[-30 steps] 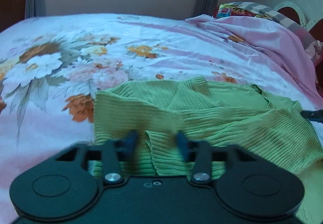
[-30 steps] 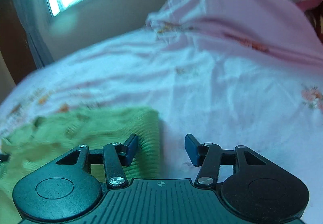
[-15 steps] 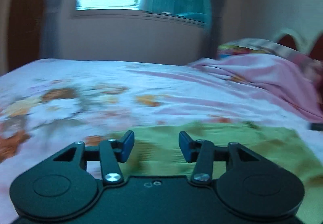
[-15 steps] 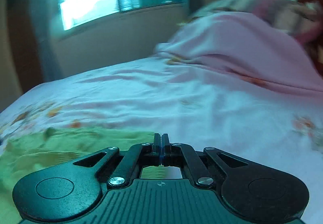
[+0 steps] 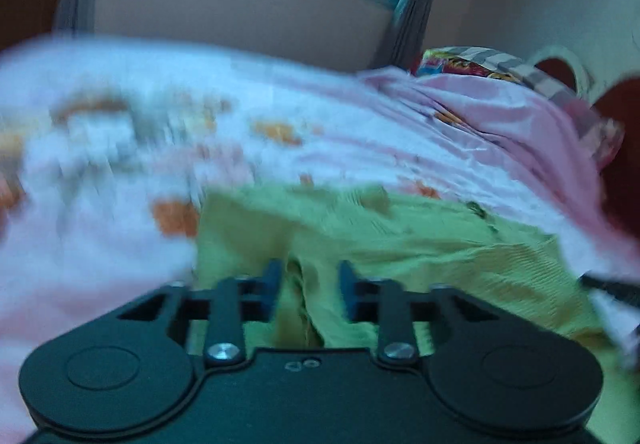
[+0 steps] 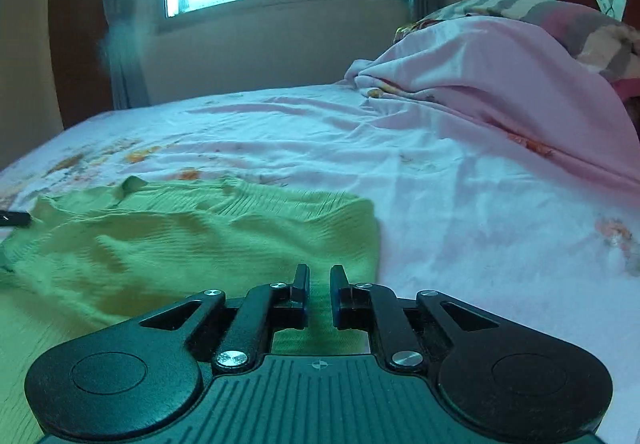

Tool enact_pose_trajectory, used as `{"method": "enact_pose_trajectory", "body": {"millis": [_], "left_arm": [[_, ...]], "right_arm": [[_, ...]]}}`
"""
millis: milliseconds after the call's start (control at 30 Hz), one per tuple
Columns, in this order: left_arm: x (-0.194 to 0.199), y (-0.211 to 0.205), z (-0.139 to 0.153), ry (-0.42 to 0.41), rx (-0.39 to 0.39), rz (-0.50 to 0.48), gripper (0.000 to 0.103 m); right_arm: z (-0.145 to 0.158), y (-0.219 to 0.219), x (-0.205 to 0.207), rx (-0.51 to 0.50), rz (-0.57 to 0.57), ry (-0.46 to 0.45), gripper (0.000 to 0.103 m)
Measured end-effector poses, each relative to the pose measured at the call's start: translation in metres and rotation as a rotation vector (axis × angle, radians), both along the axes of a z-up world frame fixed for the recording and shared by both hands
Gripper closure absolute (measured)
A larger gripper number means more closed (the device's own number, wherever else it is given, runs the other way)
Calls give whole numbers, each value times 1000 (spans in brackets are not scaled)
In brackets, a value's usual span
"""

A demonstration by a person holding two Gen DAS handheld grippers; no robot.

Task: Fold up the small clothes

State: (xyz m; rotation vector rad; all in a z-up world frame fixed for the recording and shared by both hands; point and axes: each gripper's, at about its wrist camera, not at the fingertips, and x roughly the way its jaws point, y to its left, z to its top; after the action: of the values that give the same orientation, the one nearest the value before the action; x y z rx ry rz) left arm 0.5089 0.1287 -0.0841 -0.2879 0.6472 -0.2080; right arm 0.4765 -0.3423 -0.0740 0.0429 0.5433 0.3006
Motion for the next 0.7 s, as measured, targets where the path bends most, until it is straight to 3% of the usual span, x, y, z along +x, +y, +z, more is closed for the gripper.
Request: {"method": "enact_pose_trajectory", "body": {"millis": [133,167,233,300,367,400,467,567,667,700], "left_arm": [[17,11,-16,80,-138,12,90],[18,12,-17,78,-159,15,99],[6,14,-15,-18,-178,44,100],[-5,14,-9,-80,-156,64,100],[5,7,-19,4,-71,64,100],[12,3,-25,45,-33,54,96],[11,6,-25,44,-56,54,89],[-4,20,-12,32,-160,77,59],[-26,17,-1,-15,-78,56,55],[-28,11,-4,4,-28,37,54]], "right_arm": [[-8,8,-3,15,-26,14,93],[-10,6,-3,24,-31,19,93],[-14,3,0,42,-37,29,93],[-15,0,-1,58,-39,29,93],[-18,2,-1,49,-38,29,93],[-19,3,0,40,-37,29,93],[-21,4,0,31,-38,29,93],[-16,-3,-4,61,-55,24,93],[0,-10,-27,97,-50,-40,93],[2,-8,-33,85,-44,-41,93]]}}
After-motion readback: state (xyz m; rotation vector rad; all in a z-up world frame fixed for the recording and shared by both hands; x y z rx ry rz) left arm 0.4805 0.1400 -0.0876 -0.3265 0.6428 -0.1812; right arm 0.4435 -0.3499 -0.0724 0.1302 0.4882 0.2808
